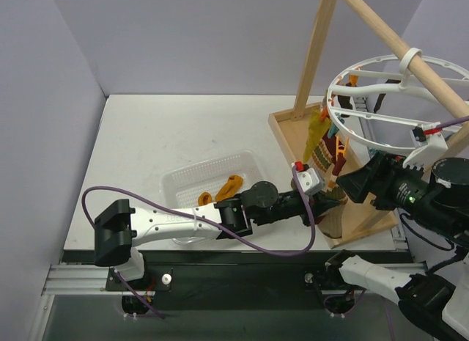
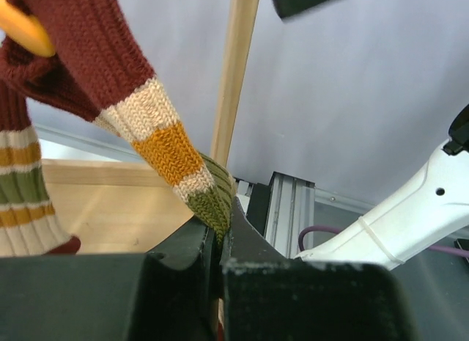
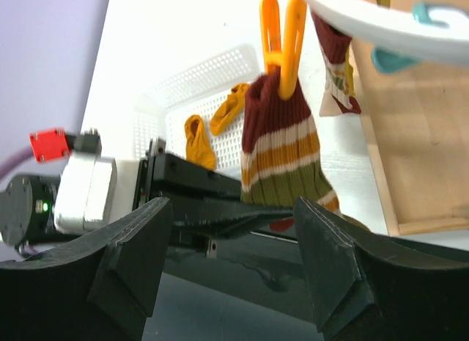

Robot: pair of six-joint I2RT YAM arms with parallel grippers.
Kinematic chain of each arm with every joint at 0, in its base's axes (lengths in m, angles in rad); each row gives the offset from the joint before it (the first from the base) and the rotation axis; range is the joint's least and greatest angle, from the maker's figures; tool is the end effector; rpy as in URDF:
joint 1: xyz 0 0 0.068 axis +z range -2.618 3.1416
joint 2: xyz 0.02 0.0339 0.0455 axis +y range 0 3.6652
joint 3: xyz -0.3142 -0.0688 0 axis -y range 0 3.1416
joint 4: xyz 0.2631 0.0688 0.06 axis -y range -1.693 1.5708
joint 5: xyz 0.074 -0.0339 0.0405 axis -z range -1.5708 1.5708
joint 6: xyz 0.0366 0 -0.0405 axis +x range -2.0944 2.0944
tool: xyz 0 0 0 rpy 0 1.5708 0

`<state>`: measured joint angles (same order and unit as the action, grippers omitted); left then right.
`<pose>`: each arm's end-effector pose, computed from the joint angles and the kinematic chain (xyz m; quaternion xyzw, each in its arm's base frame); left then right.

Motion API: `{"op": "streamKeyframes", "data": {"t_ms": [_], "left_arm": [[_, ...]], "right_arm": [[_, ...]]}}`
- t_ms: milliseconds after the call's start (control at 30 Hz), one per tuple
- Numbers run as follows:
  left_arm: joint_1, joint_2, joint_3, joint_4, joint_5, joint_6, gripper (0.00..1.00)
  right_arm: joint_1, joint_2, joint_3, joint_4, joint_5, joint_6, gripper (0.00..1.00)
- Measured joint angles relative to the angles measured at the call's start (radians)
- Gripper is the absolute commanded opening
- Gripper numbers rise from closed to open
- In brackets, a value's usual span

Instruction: Remove the socks clipped to the hanger

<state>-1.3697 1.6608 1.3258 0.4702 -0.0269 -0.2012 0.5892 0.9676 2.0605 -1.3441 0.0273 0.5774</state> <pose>0.0861 -0.4172 0.4115 0.3543 0.5542 -0.5264 0.5388 0.0144 0.0084 0.6060 0.0037 0.7901 0.3286 0.5175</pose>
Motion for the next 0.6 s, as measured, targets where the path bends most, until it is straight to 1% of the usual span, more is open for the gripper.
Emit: {"op": "streamKeyframes", "data": {"t_ms": [167,333,500,600], "left_arm": [[-0.003,-0.023,-0.022,-0.01,-0.013,0.0,0.0],[-0.004,-0.042,-0.031,-0.019,-0.036,0.007,0.0],[-0.004,-0.044,-0.036,-0.019,-0.054,0.019,0.0],[-0.004,-0.044,-0.037,-0.022,-0.056,0.023,0.0]], "right_arm": [[0.0,0.096,0.079,0.001,0.049,0.003,0.67],[0.01,0.155,0.089,0.0,0.14,0.01,0.66],[0.069,0.2,0.088,0.0,0.26,0.029,0.65],[0.132,0.219,0.082,0.0,0.349,0.047,0.62]]}}
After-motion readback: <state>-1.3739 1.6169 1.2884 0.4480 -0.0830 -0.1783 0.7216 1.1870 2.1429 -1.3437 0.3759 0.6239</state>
